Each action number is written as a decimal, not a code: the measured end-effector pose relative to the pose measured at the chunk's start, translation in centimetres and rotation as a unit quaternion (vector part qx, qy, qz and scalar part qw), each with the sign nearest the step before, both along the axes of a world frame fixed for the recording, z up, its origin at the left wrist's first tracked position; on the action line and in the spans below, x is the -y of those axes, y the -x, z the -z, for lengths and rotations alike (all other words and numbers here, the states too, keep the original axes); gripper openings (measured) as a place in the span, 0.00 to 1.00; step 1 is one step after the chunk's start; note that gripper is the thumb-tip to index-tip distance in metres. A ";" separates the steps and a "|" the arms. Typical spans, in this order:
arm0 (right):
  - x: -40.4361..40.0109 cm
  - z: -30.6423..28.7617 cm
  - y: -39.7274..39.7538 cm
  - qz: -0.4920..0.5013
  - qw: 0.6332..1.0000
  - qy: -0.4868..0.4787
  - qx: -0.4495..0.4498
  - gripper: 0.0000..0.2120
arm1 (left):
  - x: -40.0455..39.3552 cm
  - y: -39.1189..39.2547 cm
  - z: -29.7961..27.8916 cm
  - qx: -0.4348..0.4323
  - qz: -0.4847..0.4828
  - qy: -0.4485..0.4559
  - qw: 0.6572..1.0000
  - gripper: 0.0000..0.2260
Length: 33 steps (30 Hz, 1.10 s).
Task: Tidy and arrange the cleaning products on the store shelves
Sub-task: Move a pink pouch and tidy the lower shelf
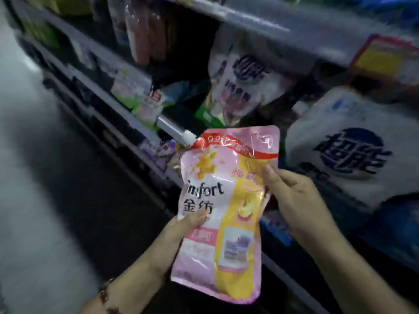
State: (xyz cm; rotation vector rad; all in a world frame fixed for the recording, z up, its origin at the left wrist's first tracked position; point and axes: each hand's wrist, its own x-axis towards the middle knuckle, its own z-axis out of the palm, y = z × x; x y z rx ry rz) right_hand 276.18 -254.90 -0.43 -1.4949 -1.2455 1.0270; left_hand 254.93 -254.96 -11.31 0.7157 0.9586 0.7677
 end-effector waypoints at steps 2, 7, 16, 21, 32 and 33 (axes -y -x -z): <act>0.0 3.9 0.1 -0.030 0.996 0.085 0.017 0.20 | 1.8 0.5 1.2 0.032 -0.029 0.074 0.996 0.15; 0.0 12.8 2.1 0.038 0.950 0.280 -0.136 0.37 | 5.5 1.5 3.5 -0.077 -0.066 0.079 0.992 0.11; 4.3 19.1 7.9 -0.020 0.782 0.409 -0.470 0.29 | 6.8 2.7 2.5 -0.253 0.013 -0.036 0.967 0.09; 4.4 19.6 7.8 -0.017 0.719 0.423 -0.552 0.32 | 6.4 2.8 2.4 -0.260 0.091 -0.104 0.956 0.19; 4.1 17.4 4.2 0.009 0.897 0.342 -0.280 0.09 | 5.9 1.2 3.8 -0.159 0.065 -0.011 0.985 0.18; 4.3 17.1 4.1 0.003 0.913 0.328 -0.242 0.07 | 6.0 0.8 4.3 -0.135 0.045 0.020 0.990 0.18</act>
